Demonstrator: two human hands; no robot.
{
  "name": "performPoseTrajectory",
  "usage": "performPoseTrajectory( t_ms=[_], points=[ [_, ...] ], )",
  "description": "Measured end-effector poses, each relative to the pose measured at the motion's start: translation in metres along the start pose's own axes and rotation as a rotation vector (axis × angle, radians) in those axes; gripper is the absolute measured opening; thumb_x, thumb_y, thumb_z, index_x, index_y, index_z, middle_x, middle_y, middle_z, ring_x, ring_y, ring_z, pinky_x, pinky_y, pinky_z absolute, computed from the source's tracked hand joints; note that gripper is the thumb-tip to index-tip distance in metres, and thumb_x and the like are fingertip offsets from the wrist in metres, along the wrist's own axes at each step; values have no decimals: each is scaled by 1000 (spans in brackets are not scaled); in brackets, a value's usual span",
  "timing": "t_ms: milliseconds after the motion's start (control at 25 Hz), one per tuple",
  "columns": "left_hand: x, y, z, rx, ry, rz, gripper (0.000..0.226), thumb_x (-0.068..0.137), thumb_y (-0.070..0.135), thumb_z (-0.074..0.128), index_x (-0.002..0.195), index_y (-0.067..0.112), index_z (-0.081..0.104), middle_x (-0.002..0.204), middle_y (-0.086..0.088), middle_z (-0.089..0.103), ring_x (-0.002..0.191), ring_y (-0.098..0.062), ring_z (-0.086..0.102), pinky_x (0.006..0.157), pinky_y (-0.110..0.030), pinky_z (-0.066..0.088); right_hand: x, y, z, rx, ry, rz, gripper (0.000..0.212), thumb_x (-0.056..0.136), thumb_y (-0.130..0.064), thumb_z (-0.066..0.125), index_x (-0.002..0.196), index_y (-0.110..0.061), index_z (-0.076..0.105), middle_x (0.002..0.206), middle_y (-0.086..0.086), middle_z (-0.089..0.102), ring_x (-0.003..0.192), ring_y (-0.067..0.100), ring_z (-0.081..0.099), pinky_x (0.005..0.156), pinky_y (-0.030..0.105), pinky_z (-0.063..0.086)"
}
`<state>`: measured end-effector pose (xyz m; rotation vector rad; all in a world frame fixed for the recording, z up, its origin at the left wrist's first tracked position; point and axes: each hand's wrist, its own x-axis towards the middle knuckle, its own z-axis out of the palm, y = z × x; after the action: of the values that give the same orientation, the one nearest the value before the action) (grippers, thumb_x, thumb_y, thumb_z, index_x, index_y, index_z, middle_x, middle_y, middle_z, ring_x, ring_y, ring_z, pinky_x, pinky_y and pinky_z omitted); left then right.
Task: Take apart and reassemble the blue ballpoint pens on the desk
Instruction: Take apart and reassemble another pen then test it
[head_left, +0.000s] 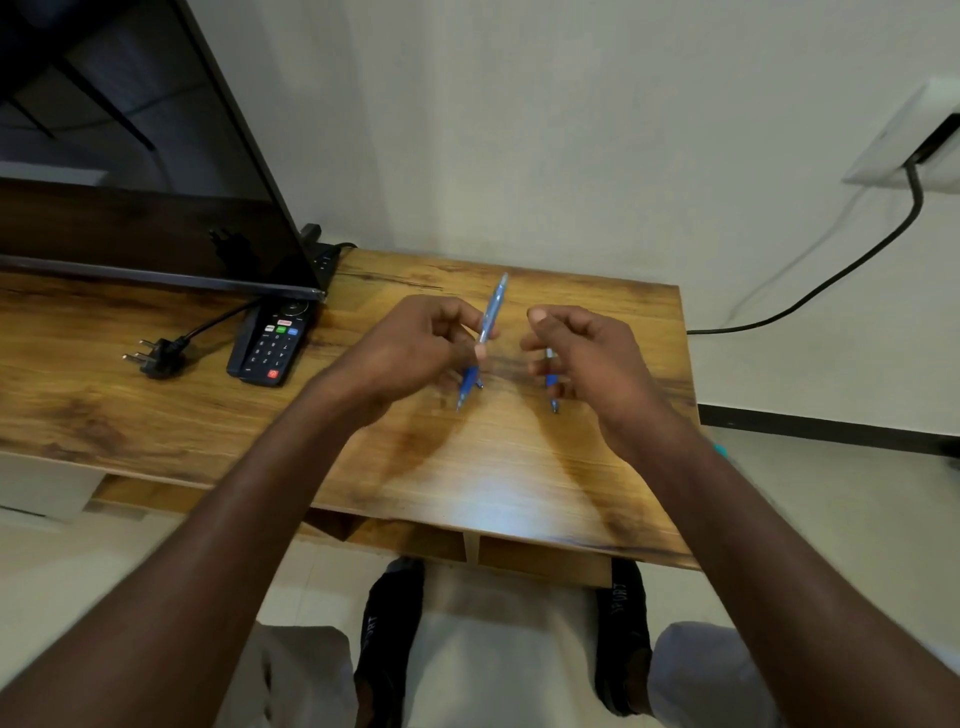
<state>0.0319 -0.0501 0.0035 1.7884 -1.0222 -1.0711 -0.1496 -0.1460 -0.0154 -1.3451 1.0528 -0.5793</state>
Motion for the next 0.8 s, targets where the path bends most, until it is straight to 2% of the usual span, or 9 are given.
performPoseTrajectory(
  t_ms=[80,160,240,360,440,560,680,800],
  points=[
    [-2,2,8,51,-148,7,20,96,3,72,114,11,76,89,-7,68,80,-13,68,68,-24,59,-1,-6,-4,143,-41,-3,21,101,-33,71,117,-22,78,107,2,81,81,13,74,63,27,56],
    [0,0,13,81,-238,11,19,96,4,71,113,12,77,89,-5,66,80,-10,64,68,-21,56,0,-7,-8,172,-43,-26,19,99,-25,73,114,-16,80,100,2,81,83,15,72,66,28,58],
    [3,0,14,55,-258,12,17,96,5,71,111,10,77,90,-7,67,81,-11,64,72,-27,55,0,-5,-9,209,-30,-15,16,96,-18,75,108,-8,81,93,7,79,83,22,69,69,30,58],
    [5,2,19,-62,-211,30,17,97,11,71,110,1,73,93,-17,76,83,-21,71,83,-42,59,1,-2,-12,285,-15,-3,19,92,-10,79,107,0,78,91,14,77,85,30,66,73,30,60],
    [6,4,28,-111,-201,43,26,99,19,72,108,-5,69,87,-17,76,76,-24,72,73,-38,60,1,-2,-13,315,-4,15,19,90,-8,79,106,3,77,88,16,76,85,30,66,75,29,61],
    [8,5,38,-162,-149,54,20,102,22,69,100,3,68,72,-13,70,54,-19,62,53,-27,50,1,-4,-15,436,-37,68,19,89,-7,78,107,1,77,88,13,77,81,21,69,74,23,62],
    [9,6,36,-159,-111,72,22,104,21,66,105,0,69,69,-12,66,47,-15,42,47,-22,33,2,-5,-16,500,-58,79,19,88,-4,77,107,-2,78,89,13,79,78,15,73,76,21,63],
    [8,5,34,-174,-140,84,24,106,19,61,112,-4,69,69,-13,63,49,-15,32,47,-23,26,1,-5,-16,501,-64,85,16,89,-4,76,105,-3,77,87,13,78,77,16,75,75,20,63]
  ],
)
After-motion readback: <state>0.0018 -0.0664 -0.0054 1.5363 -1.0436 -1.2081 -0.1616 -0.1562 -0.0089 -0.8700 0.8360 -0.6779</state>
